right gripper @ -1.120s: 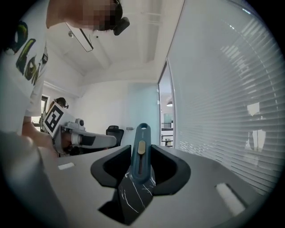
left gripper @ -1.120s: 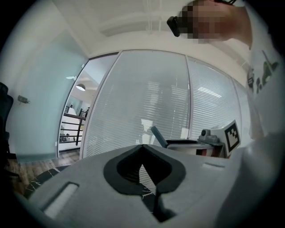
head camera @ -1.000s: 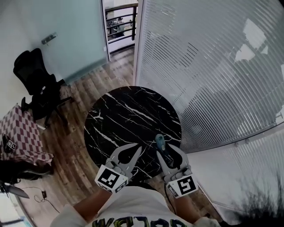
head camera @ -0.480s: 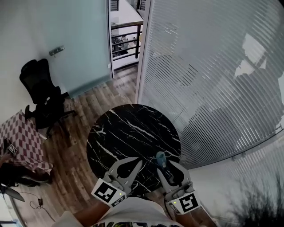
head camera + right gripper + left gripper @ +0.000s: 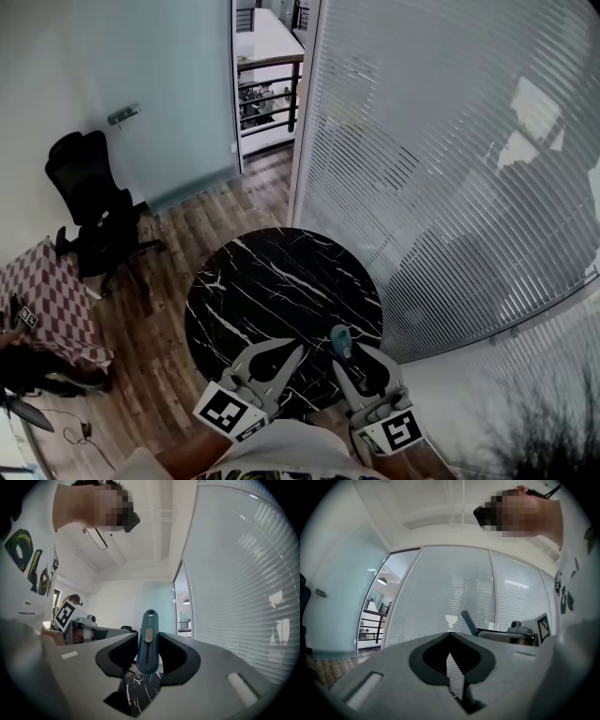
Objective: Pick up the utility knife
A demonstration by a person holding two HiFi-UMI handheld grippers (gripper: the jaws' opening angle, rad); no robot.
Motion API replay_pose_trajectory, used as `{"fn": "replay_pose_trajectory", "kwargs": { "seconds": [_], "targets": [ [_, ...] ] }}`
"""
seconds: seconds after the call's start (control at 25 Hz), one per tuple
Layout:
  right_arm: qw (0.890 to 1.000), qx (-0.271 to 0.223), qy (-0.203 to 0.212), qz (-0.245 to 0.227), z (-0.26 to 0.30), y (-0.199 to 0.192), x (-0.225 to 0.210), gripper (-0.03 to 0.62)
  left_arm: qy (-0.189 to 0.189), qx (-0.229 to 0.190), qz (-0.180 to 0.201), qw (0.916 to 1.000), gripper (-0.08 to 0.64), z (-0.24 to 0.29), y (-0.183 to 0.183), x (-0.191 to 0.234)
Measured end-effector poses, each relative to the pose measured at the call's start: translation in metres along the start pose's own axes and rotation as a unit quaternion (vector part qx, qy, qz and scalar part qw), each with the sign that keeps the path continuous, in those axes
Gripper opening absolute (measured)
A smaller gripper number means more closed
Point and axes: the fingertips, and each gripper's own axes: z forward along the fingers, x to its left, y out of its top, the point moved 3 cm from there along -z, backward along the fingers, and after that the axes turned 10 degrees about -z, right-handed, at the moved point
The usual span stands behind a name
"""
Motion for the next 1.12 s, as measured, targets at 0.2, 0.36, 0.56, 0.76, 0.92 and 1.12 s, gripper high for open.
{"fn": "replay_pose_trajectory", "kwargs": {
  "seconds": [0.2,0.36,0.56,0.76,0.92,1.12],
  "targets": [
    [1.000,-0.001,0.004,-0.008,0.000,-0.003,0.002,0.141,-0.001,0.002,-0.001,1.0000,0.005,0.001,-0.005,-0.001],
    [1.000,0.000,0.004,-0.009,-0.001,-0.003,0.001,0.141,-0.001,0.002,-0.002,1.0000,0.005,0.002,-0.006,-0.002],
    [1.000,0.001,0.002,-0.005,-0.002,-0.006,0.004,0.141,0.001,0.001,-0.005,1.0000,0.005,0.000,-0.009,0.000],
    [1.000,0.004,-0.003,-0.004,-0.003,-0.006,0.003,0.141,0.002,0.000,-0.011,0.9999,0.005,-0.001,-0.009,0.002],
    [1.000,0.006,-0.003,-0.005,-0.004,-0.007,0.005,0.141,0.002,0.001,-0.011,0.9999,0.005,-0.003,-0.011,0.002],
    [1.000,-0.001,-0.005,-0.007,-0.004,-0.002,0.007,0.141,0.003,0.002,-0.011,0.9999,0.005,-0.005,-0.010,0.001]
  ]
}}
